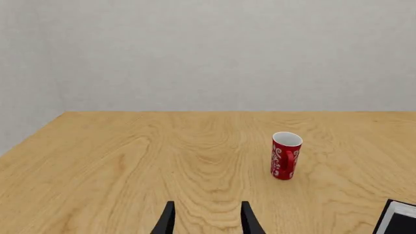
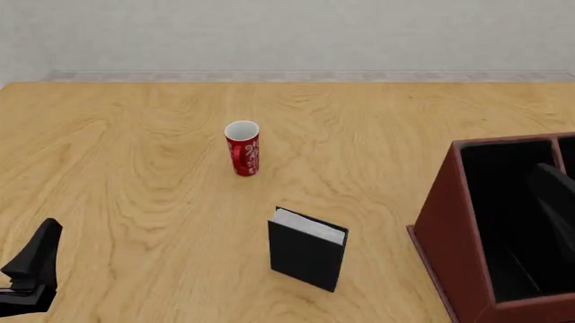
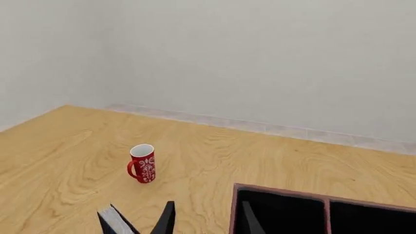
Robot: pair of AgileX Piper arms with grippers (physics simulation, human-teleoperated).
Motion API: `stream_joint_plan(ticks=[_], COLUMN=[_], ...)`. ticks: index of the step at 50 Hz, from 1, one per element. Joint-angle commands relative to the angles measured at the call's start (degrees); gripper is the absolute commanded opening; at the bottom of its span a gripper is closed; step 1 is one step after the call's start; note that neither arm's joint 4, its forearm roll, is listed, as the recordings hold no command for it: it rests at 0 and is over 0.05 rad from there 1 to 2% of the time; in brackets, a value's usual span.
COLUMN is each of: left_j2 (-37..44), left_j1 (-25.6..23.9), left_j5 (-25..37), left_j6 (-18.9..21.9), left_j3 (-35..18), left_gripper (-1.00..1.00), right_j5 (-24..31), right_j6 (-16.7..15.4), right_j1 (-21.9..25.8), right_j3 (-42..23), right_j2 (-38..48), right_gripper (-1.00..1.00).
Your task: Pick up the book and place it in the left compartment of the caddy.
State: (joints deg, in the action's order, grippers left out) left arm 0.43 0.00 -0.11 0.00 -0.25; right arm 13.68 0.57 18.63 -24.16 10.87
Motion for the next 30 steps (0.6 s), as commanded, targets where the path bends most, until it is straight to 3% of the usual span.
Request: stream_joint_plan(ticks=[1,30], left_j2=[0.0,0.0], left_j1=[0.0,0.0], left_j5=[0.0,0.0], left_j6=[0.0,0.0], left_j3=[0.0,0.0], left_gripper=[1.00,1.00], right_j5=[1.7,-2.0], right_j6=[-0.4,-3.8], right_j1=[6.0,14.2], right_j3=[-3.6,-8.6], right_j2=[3.4,19.6], right_gripper=[1.00,1.00])
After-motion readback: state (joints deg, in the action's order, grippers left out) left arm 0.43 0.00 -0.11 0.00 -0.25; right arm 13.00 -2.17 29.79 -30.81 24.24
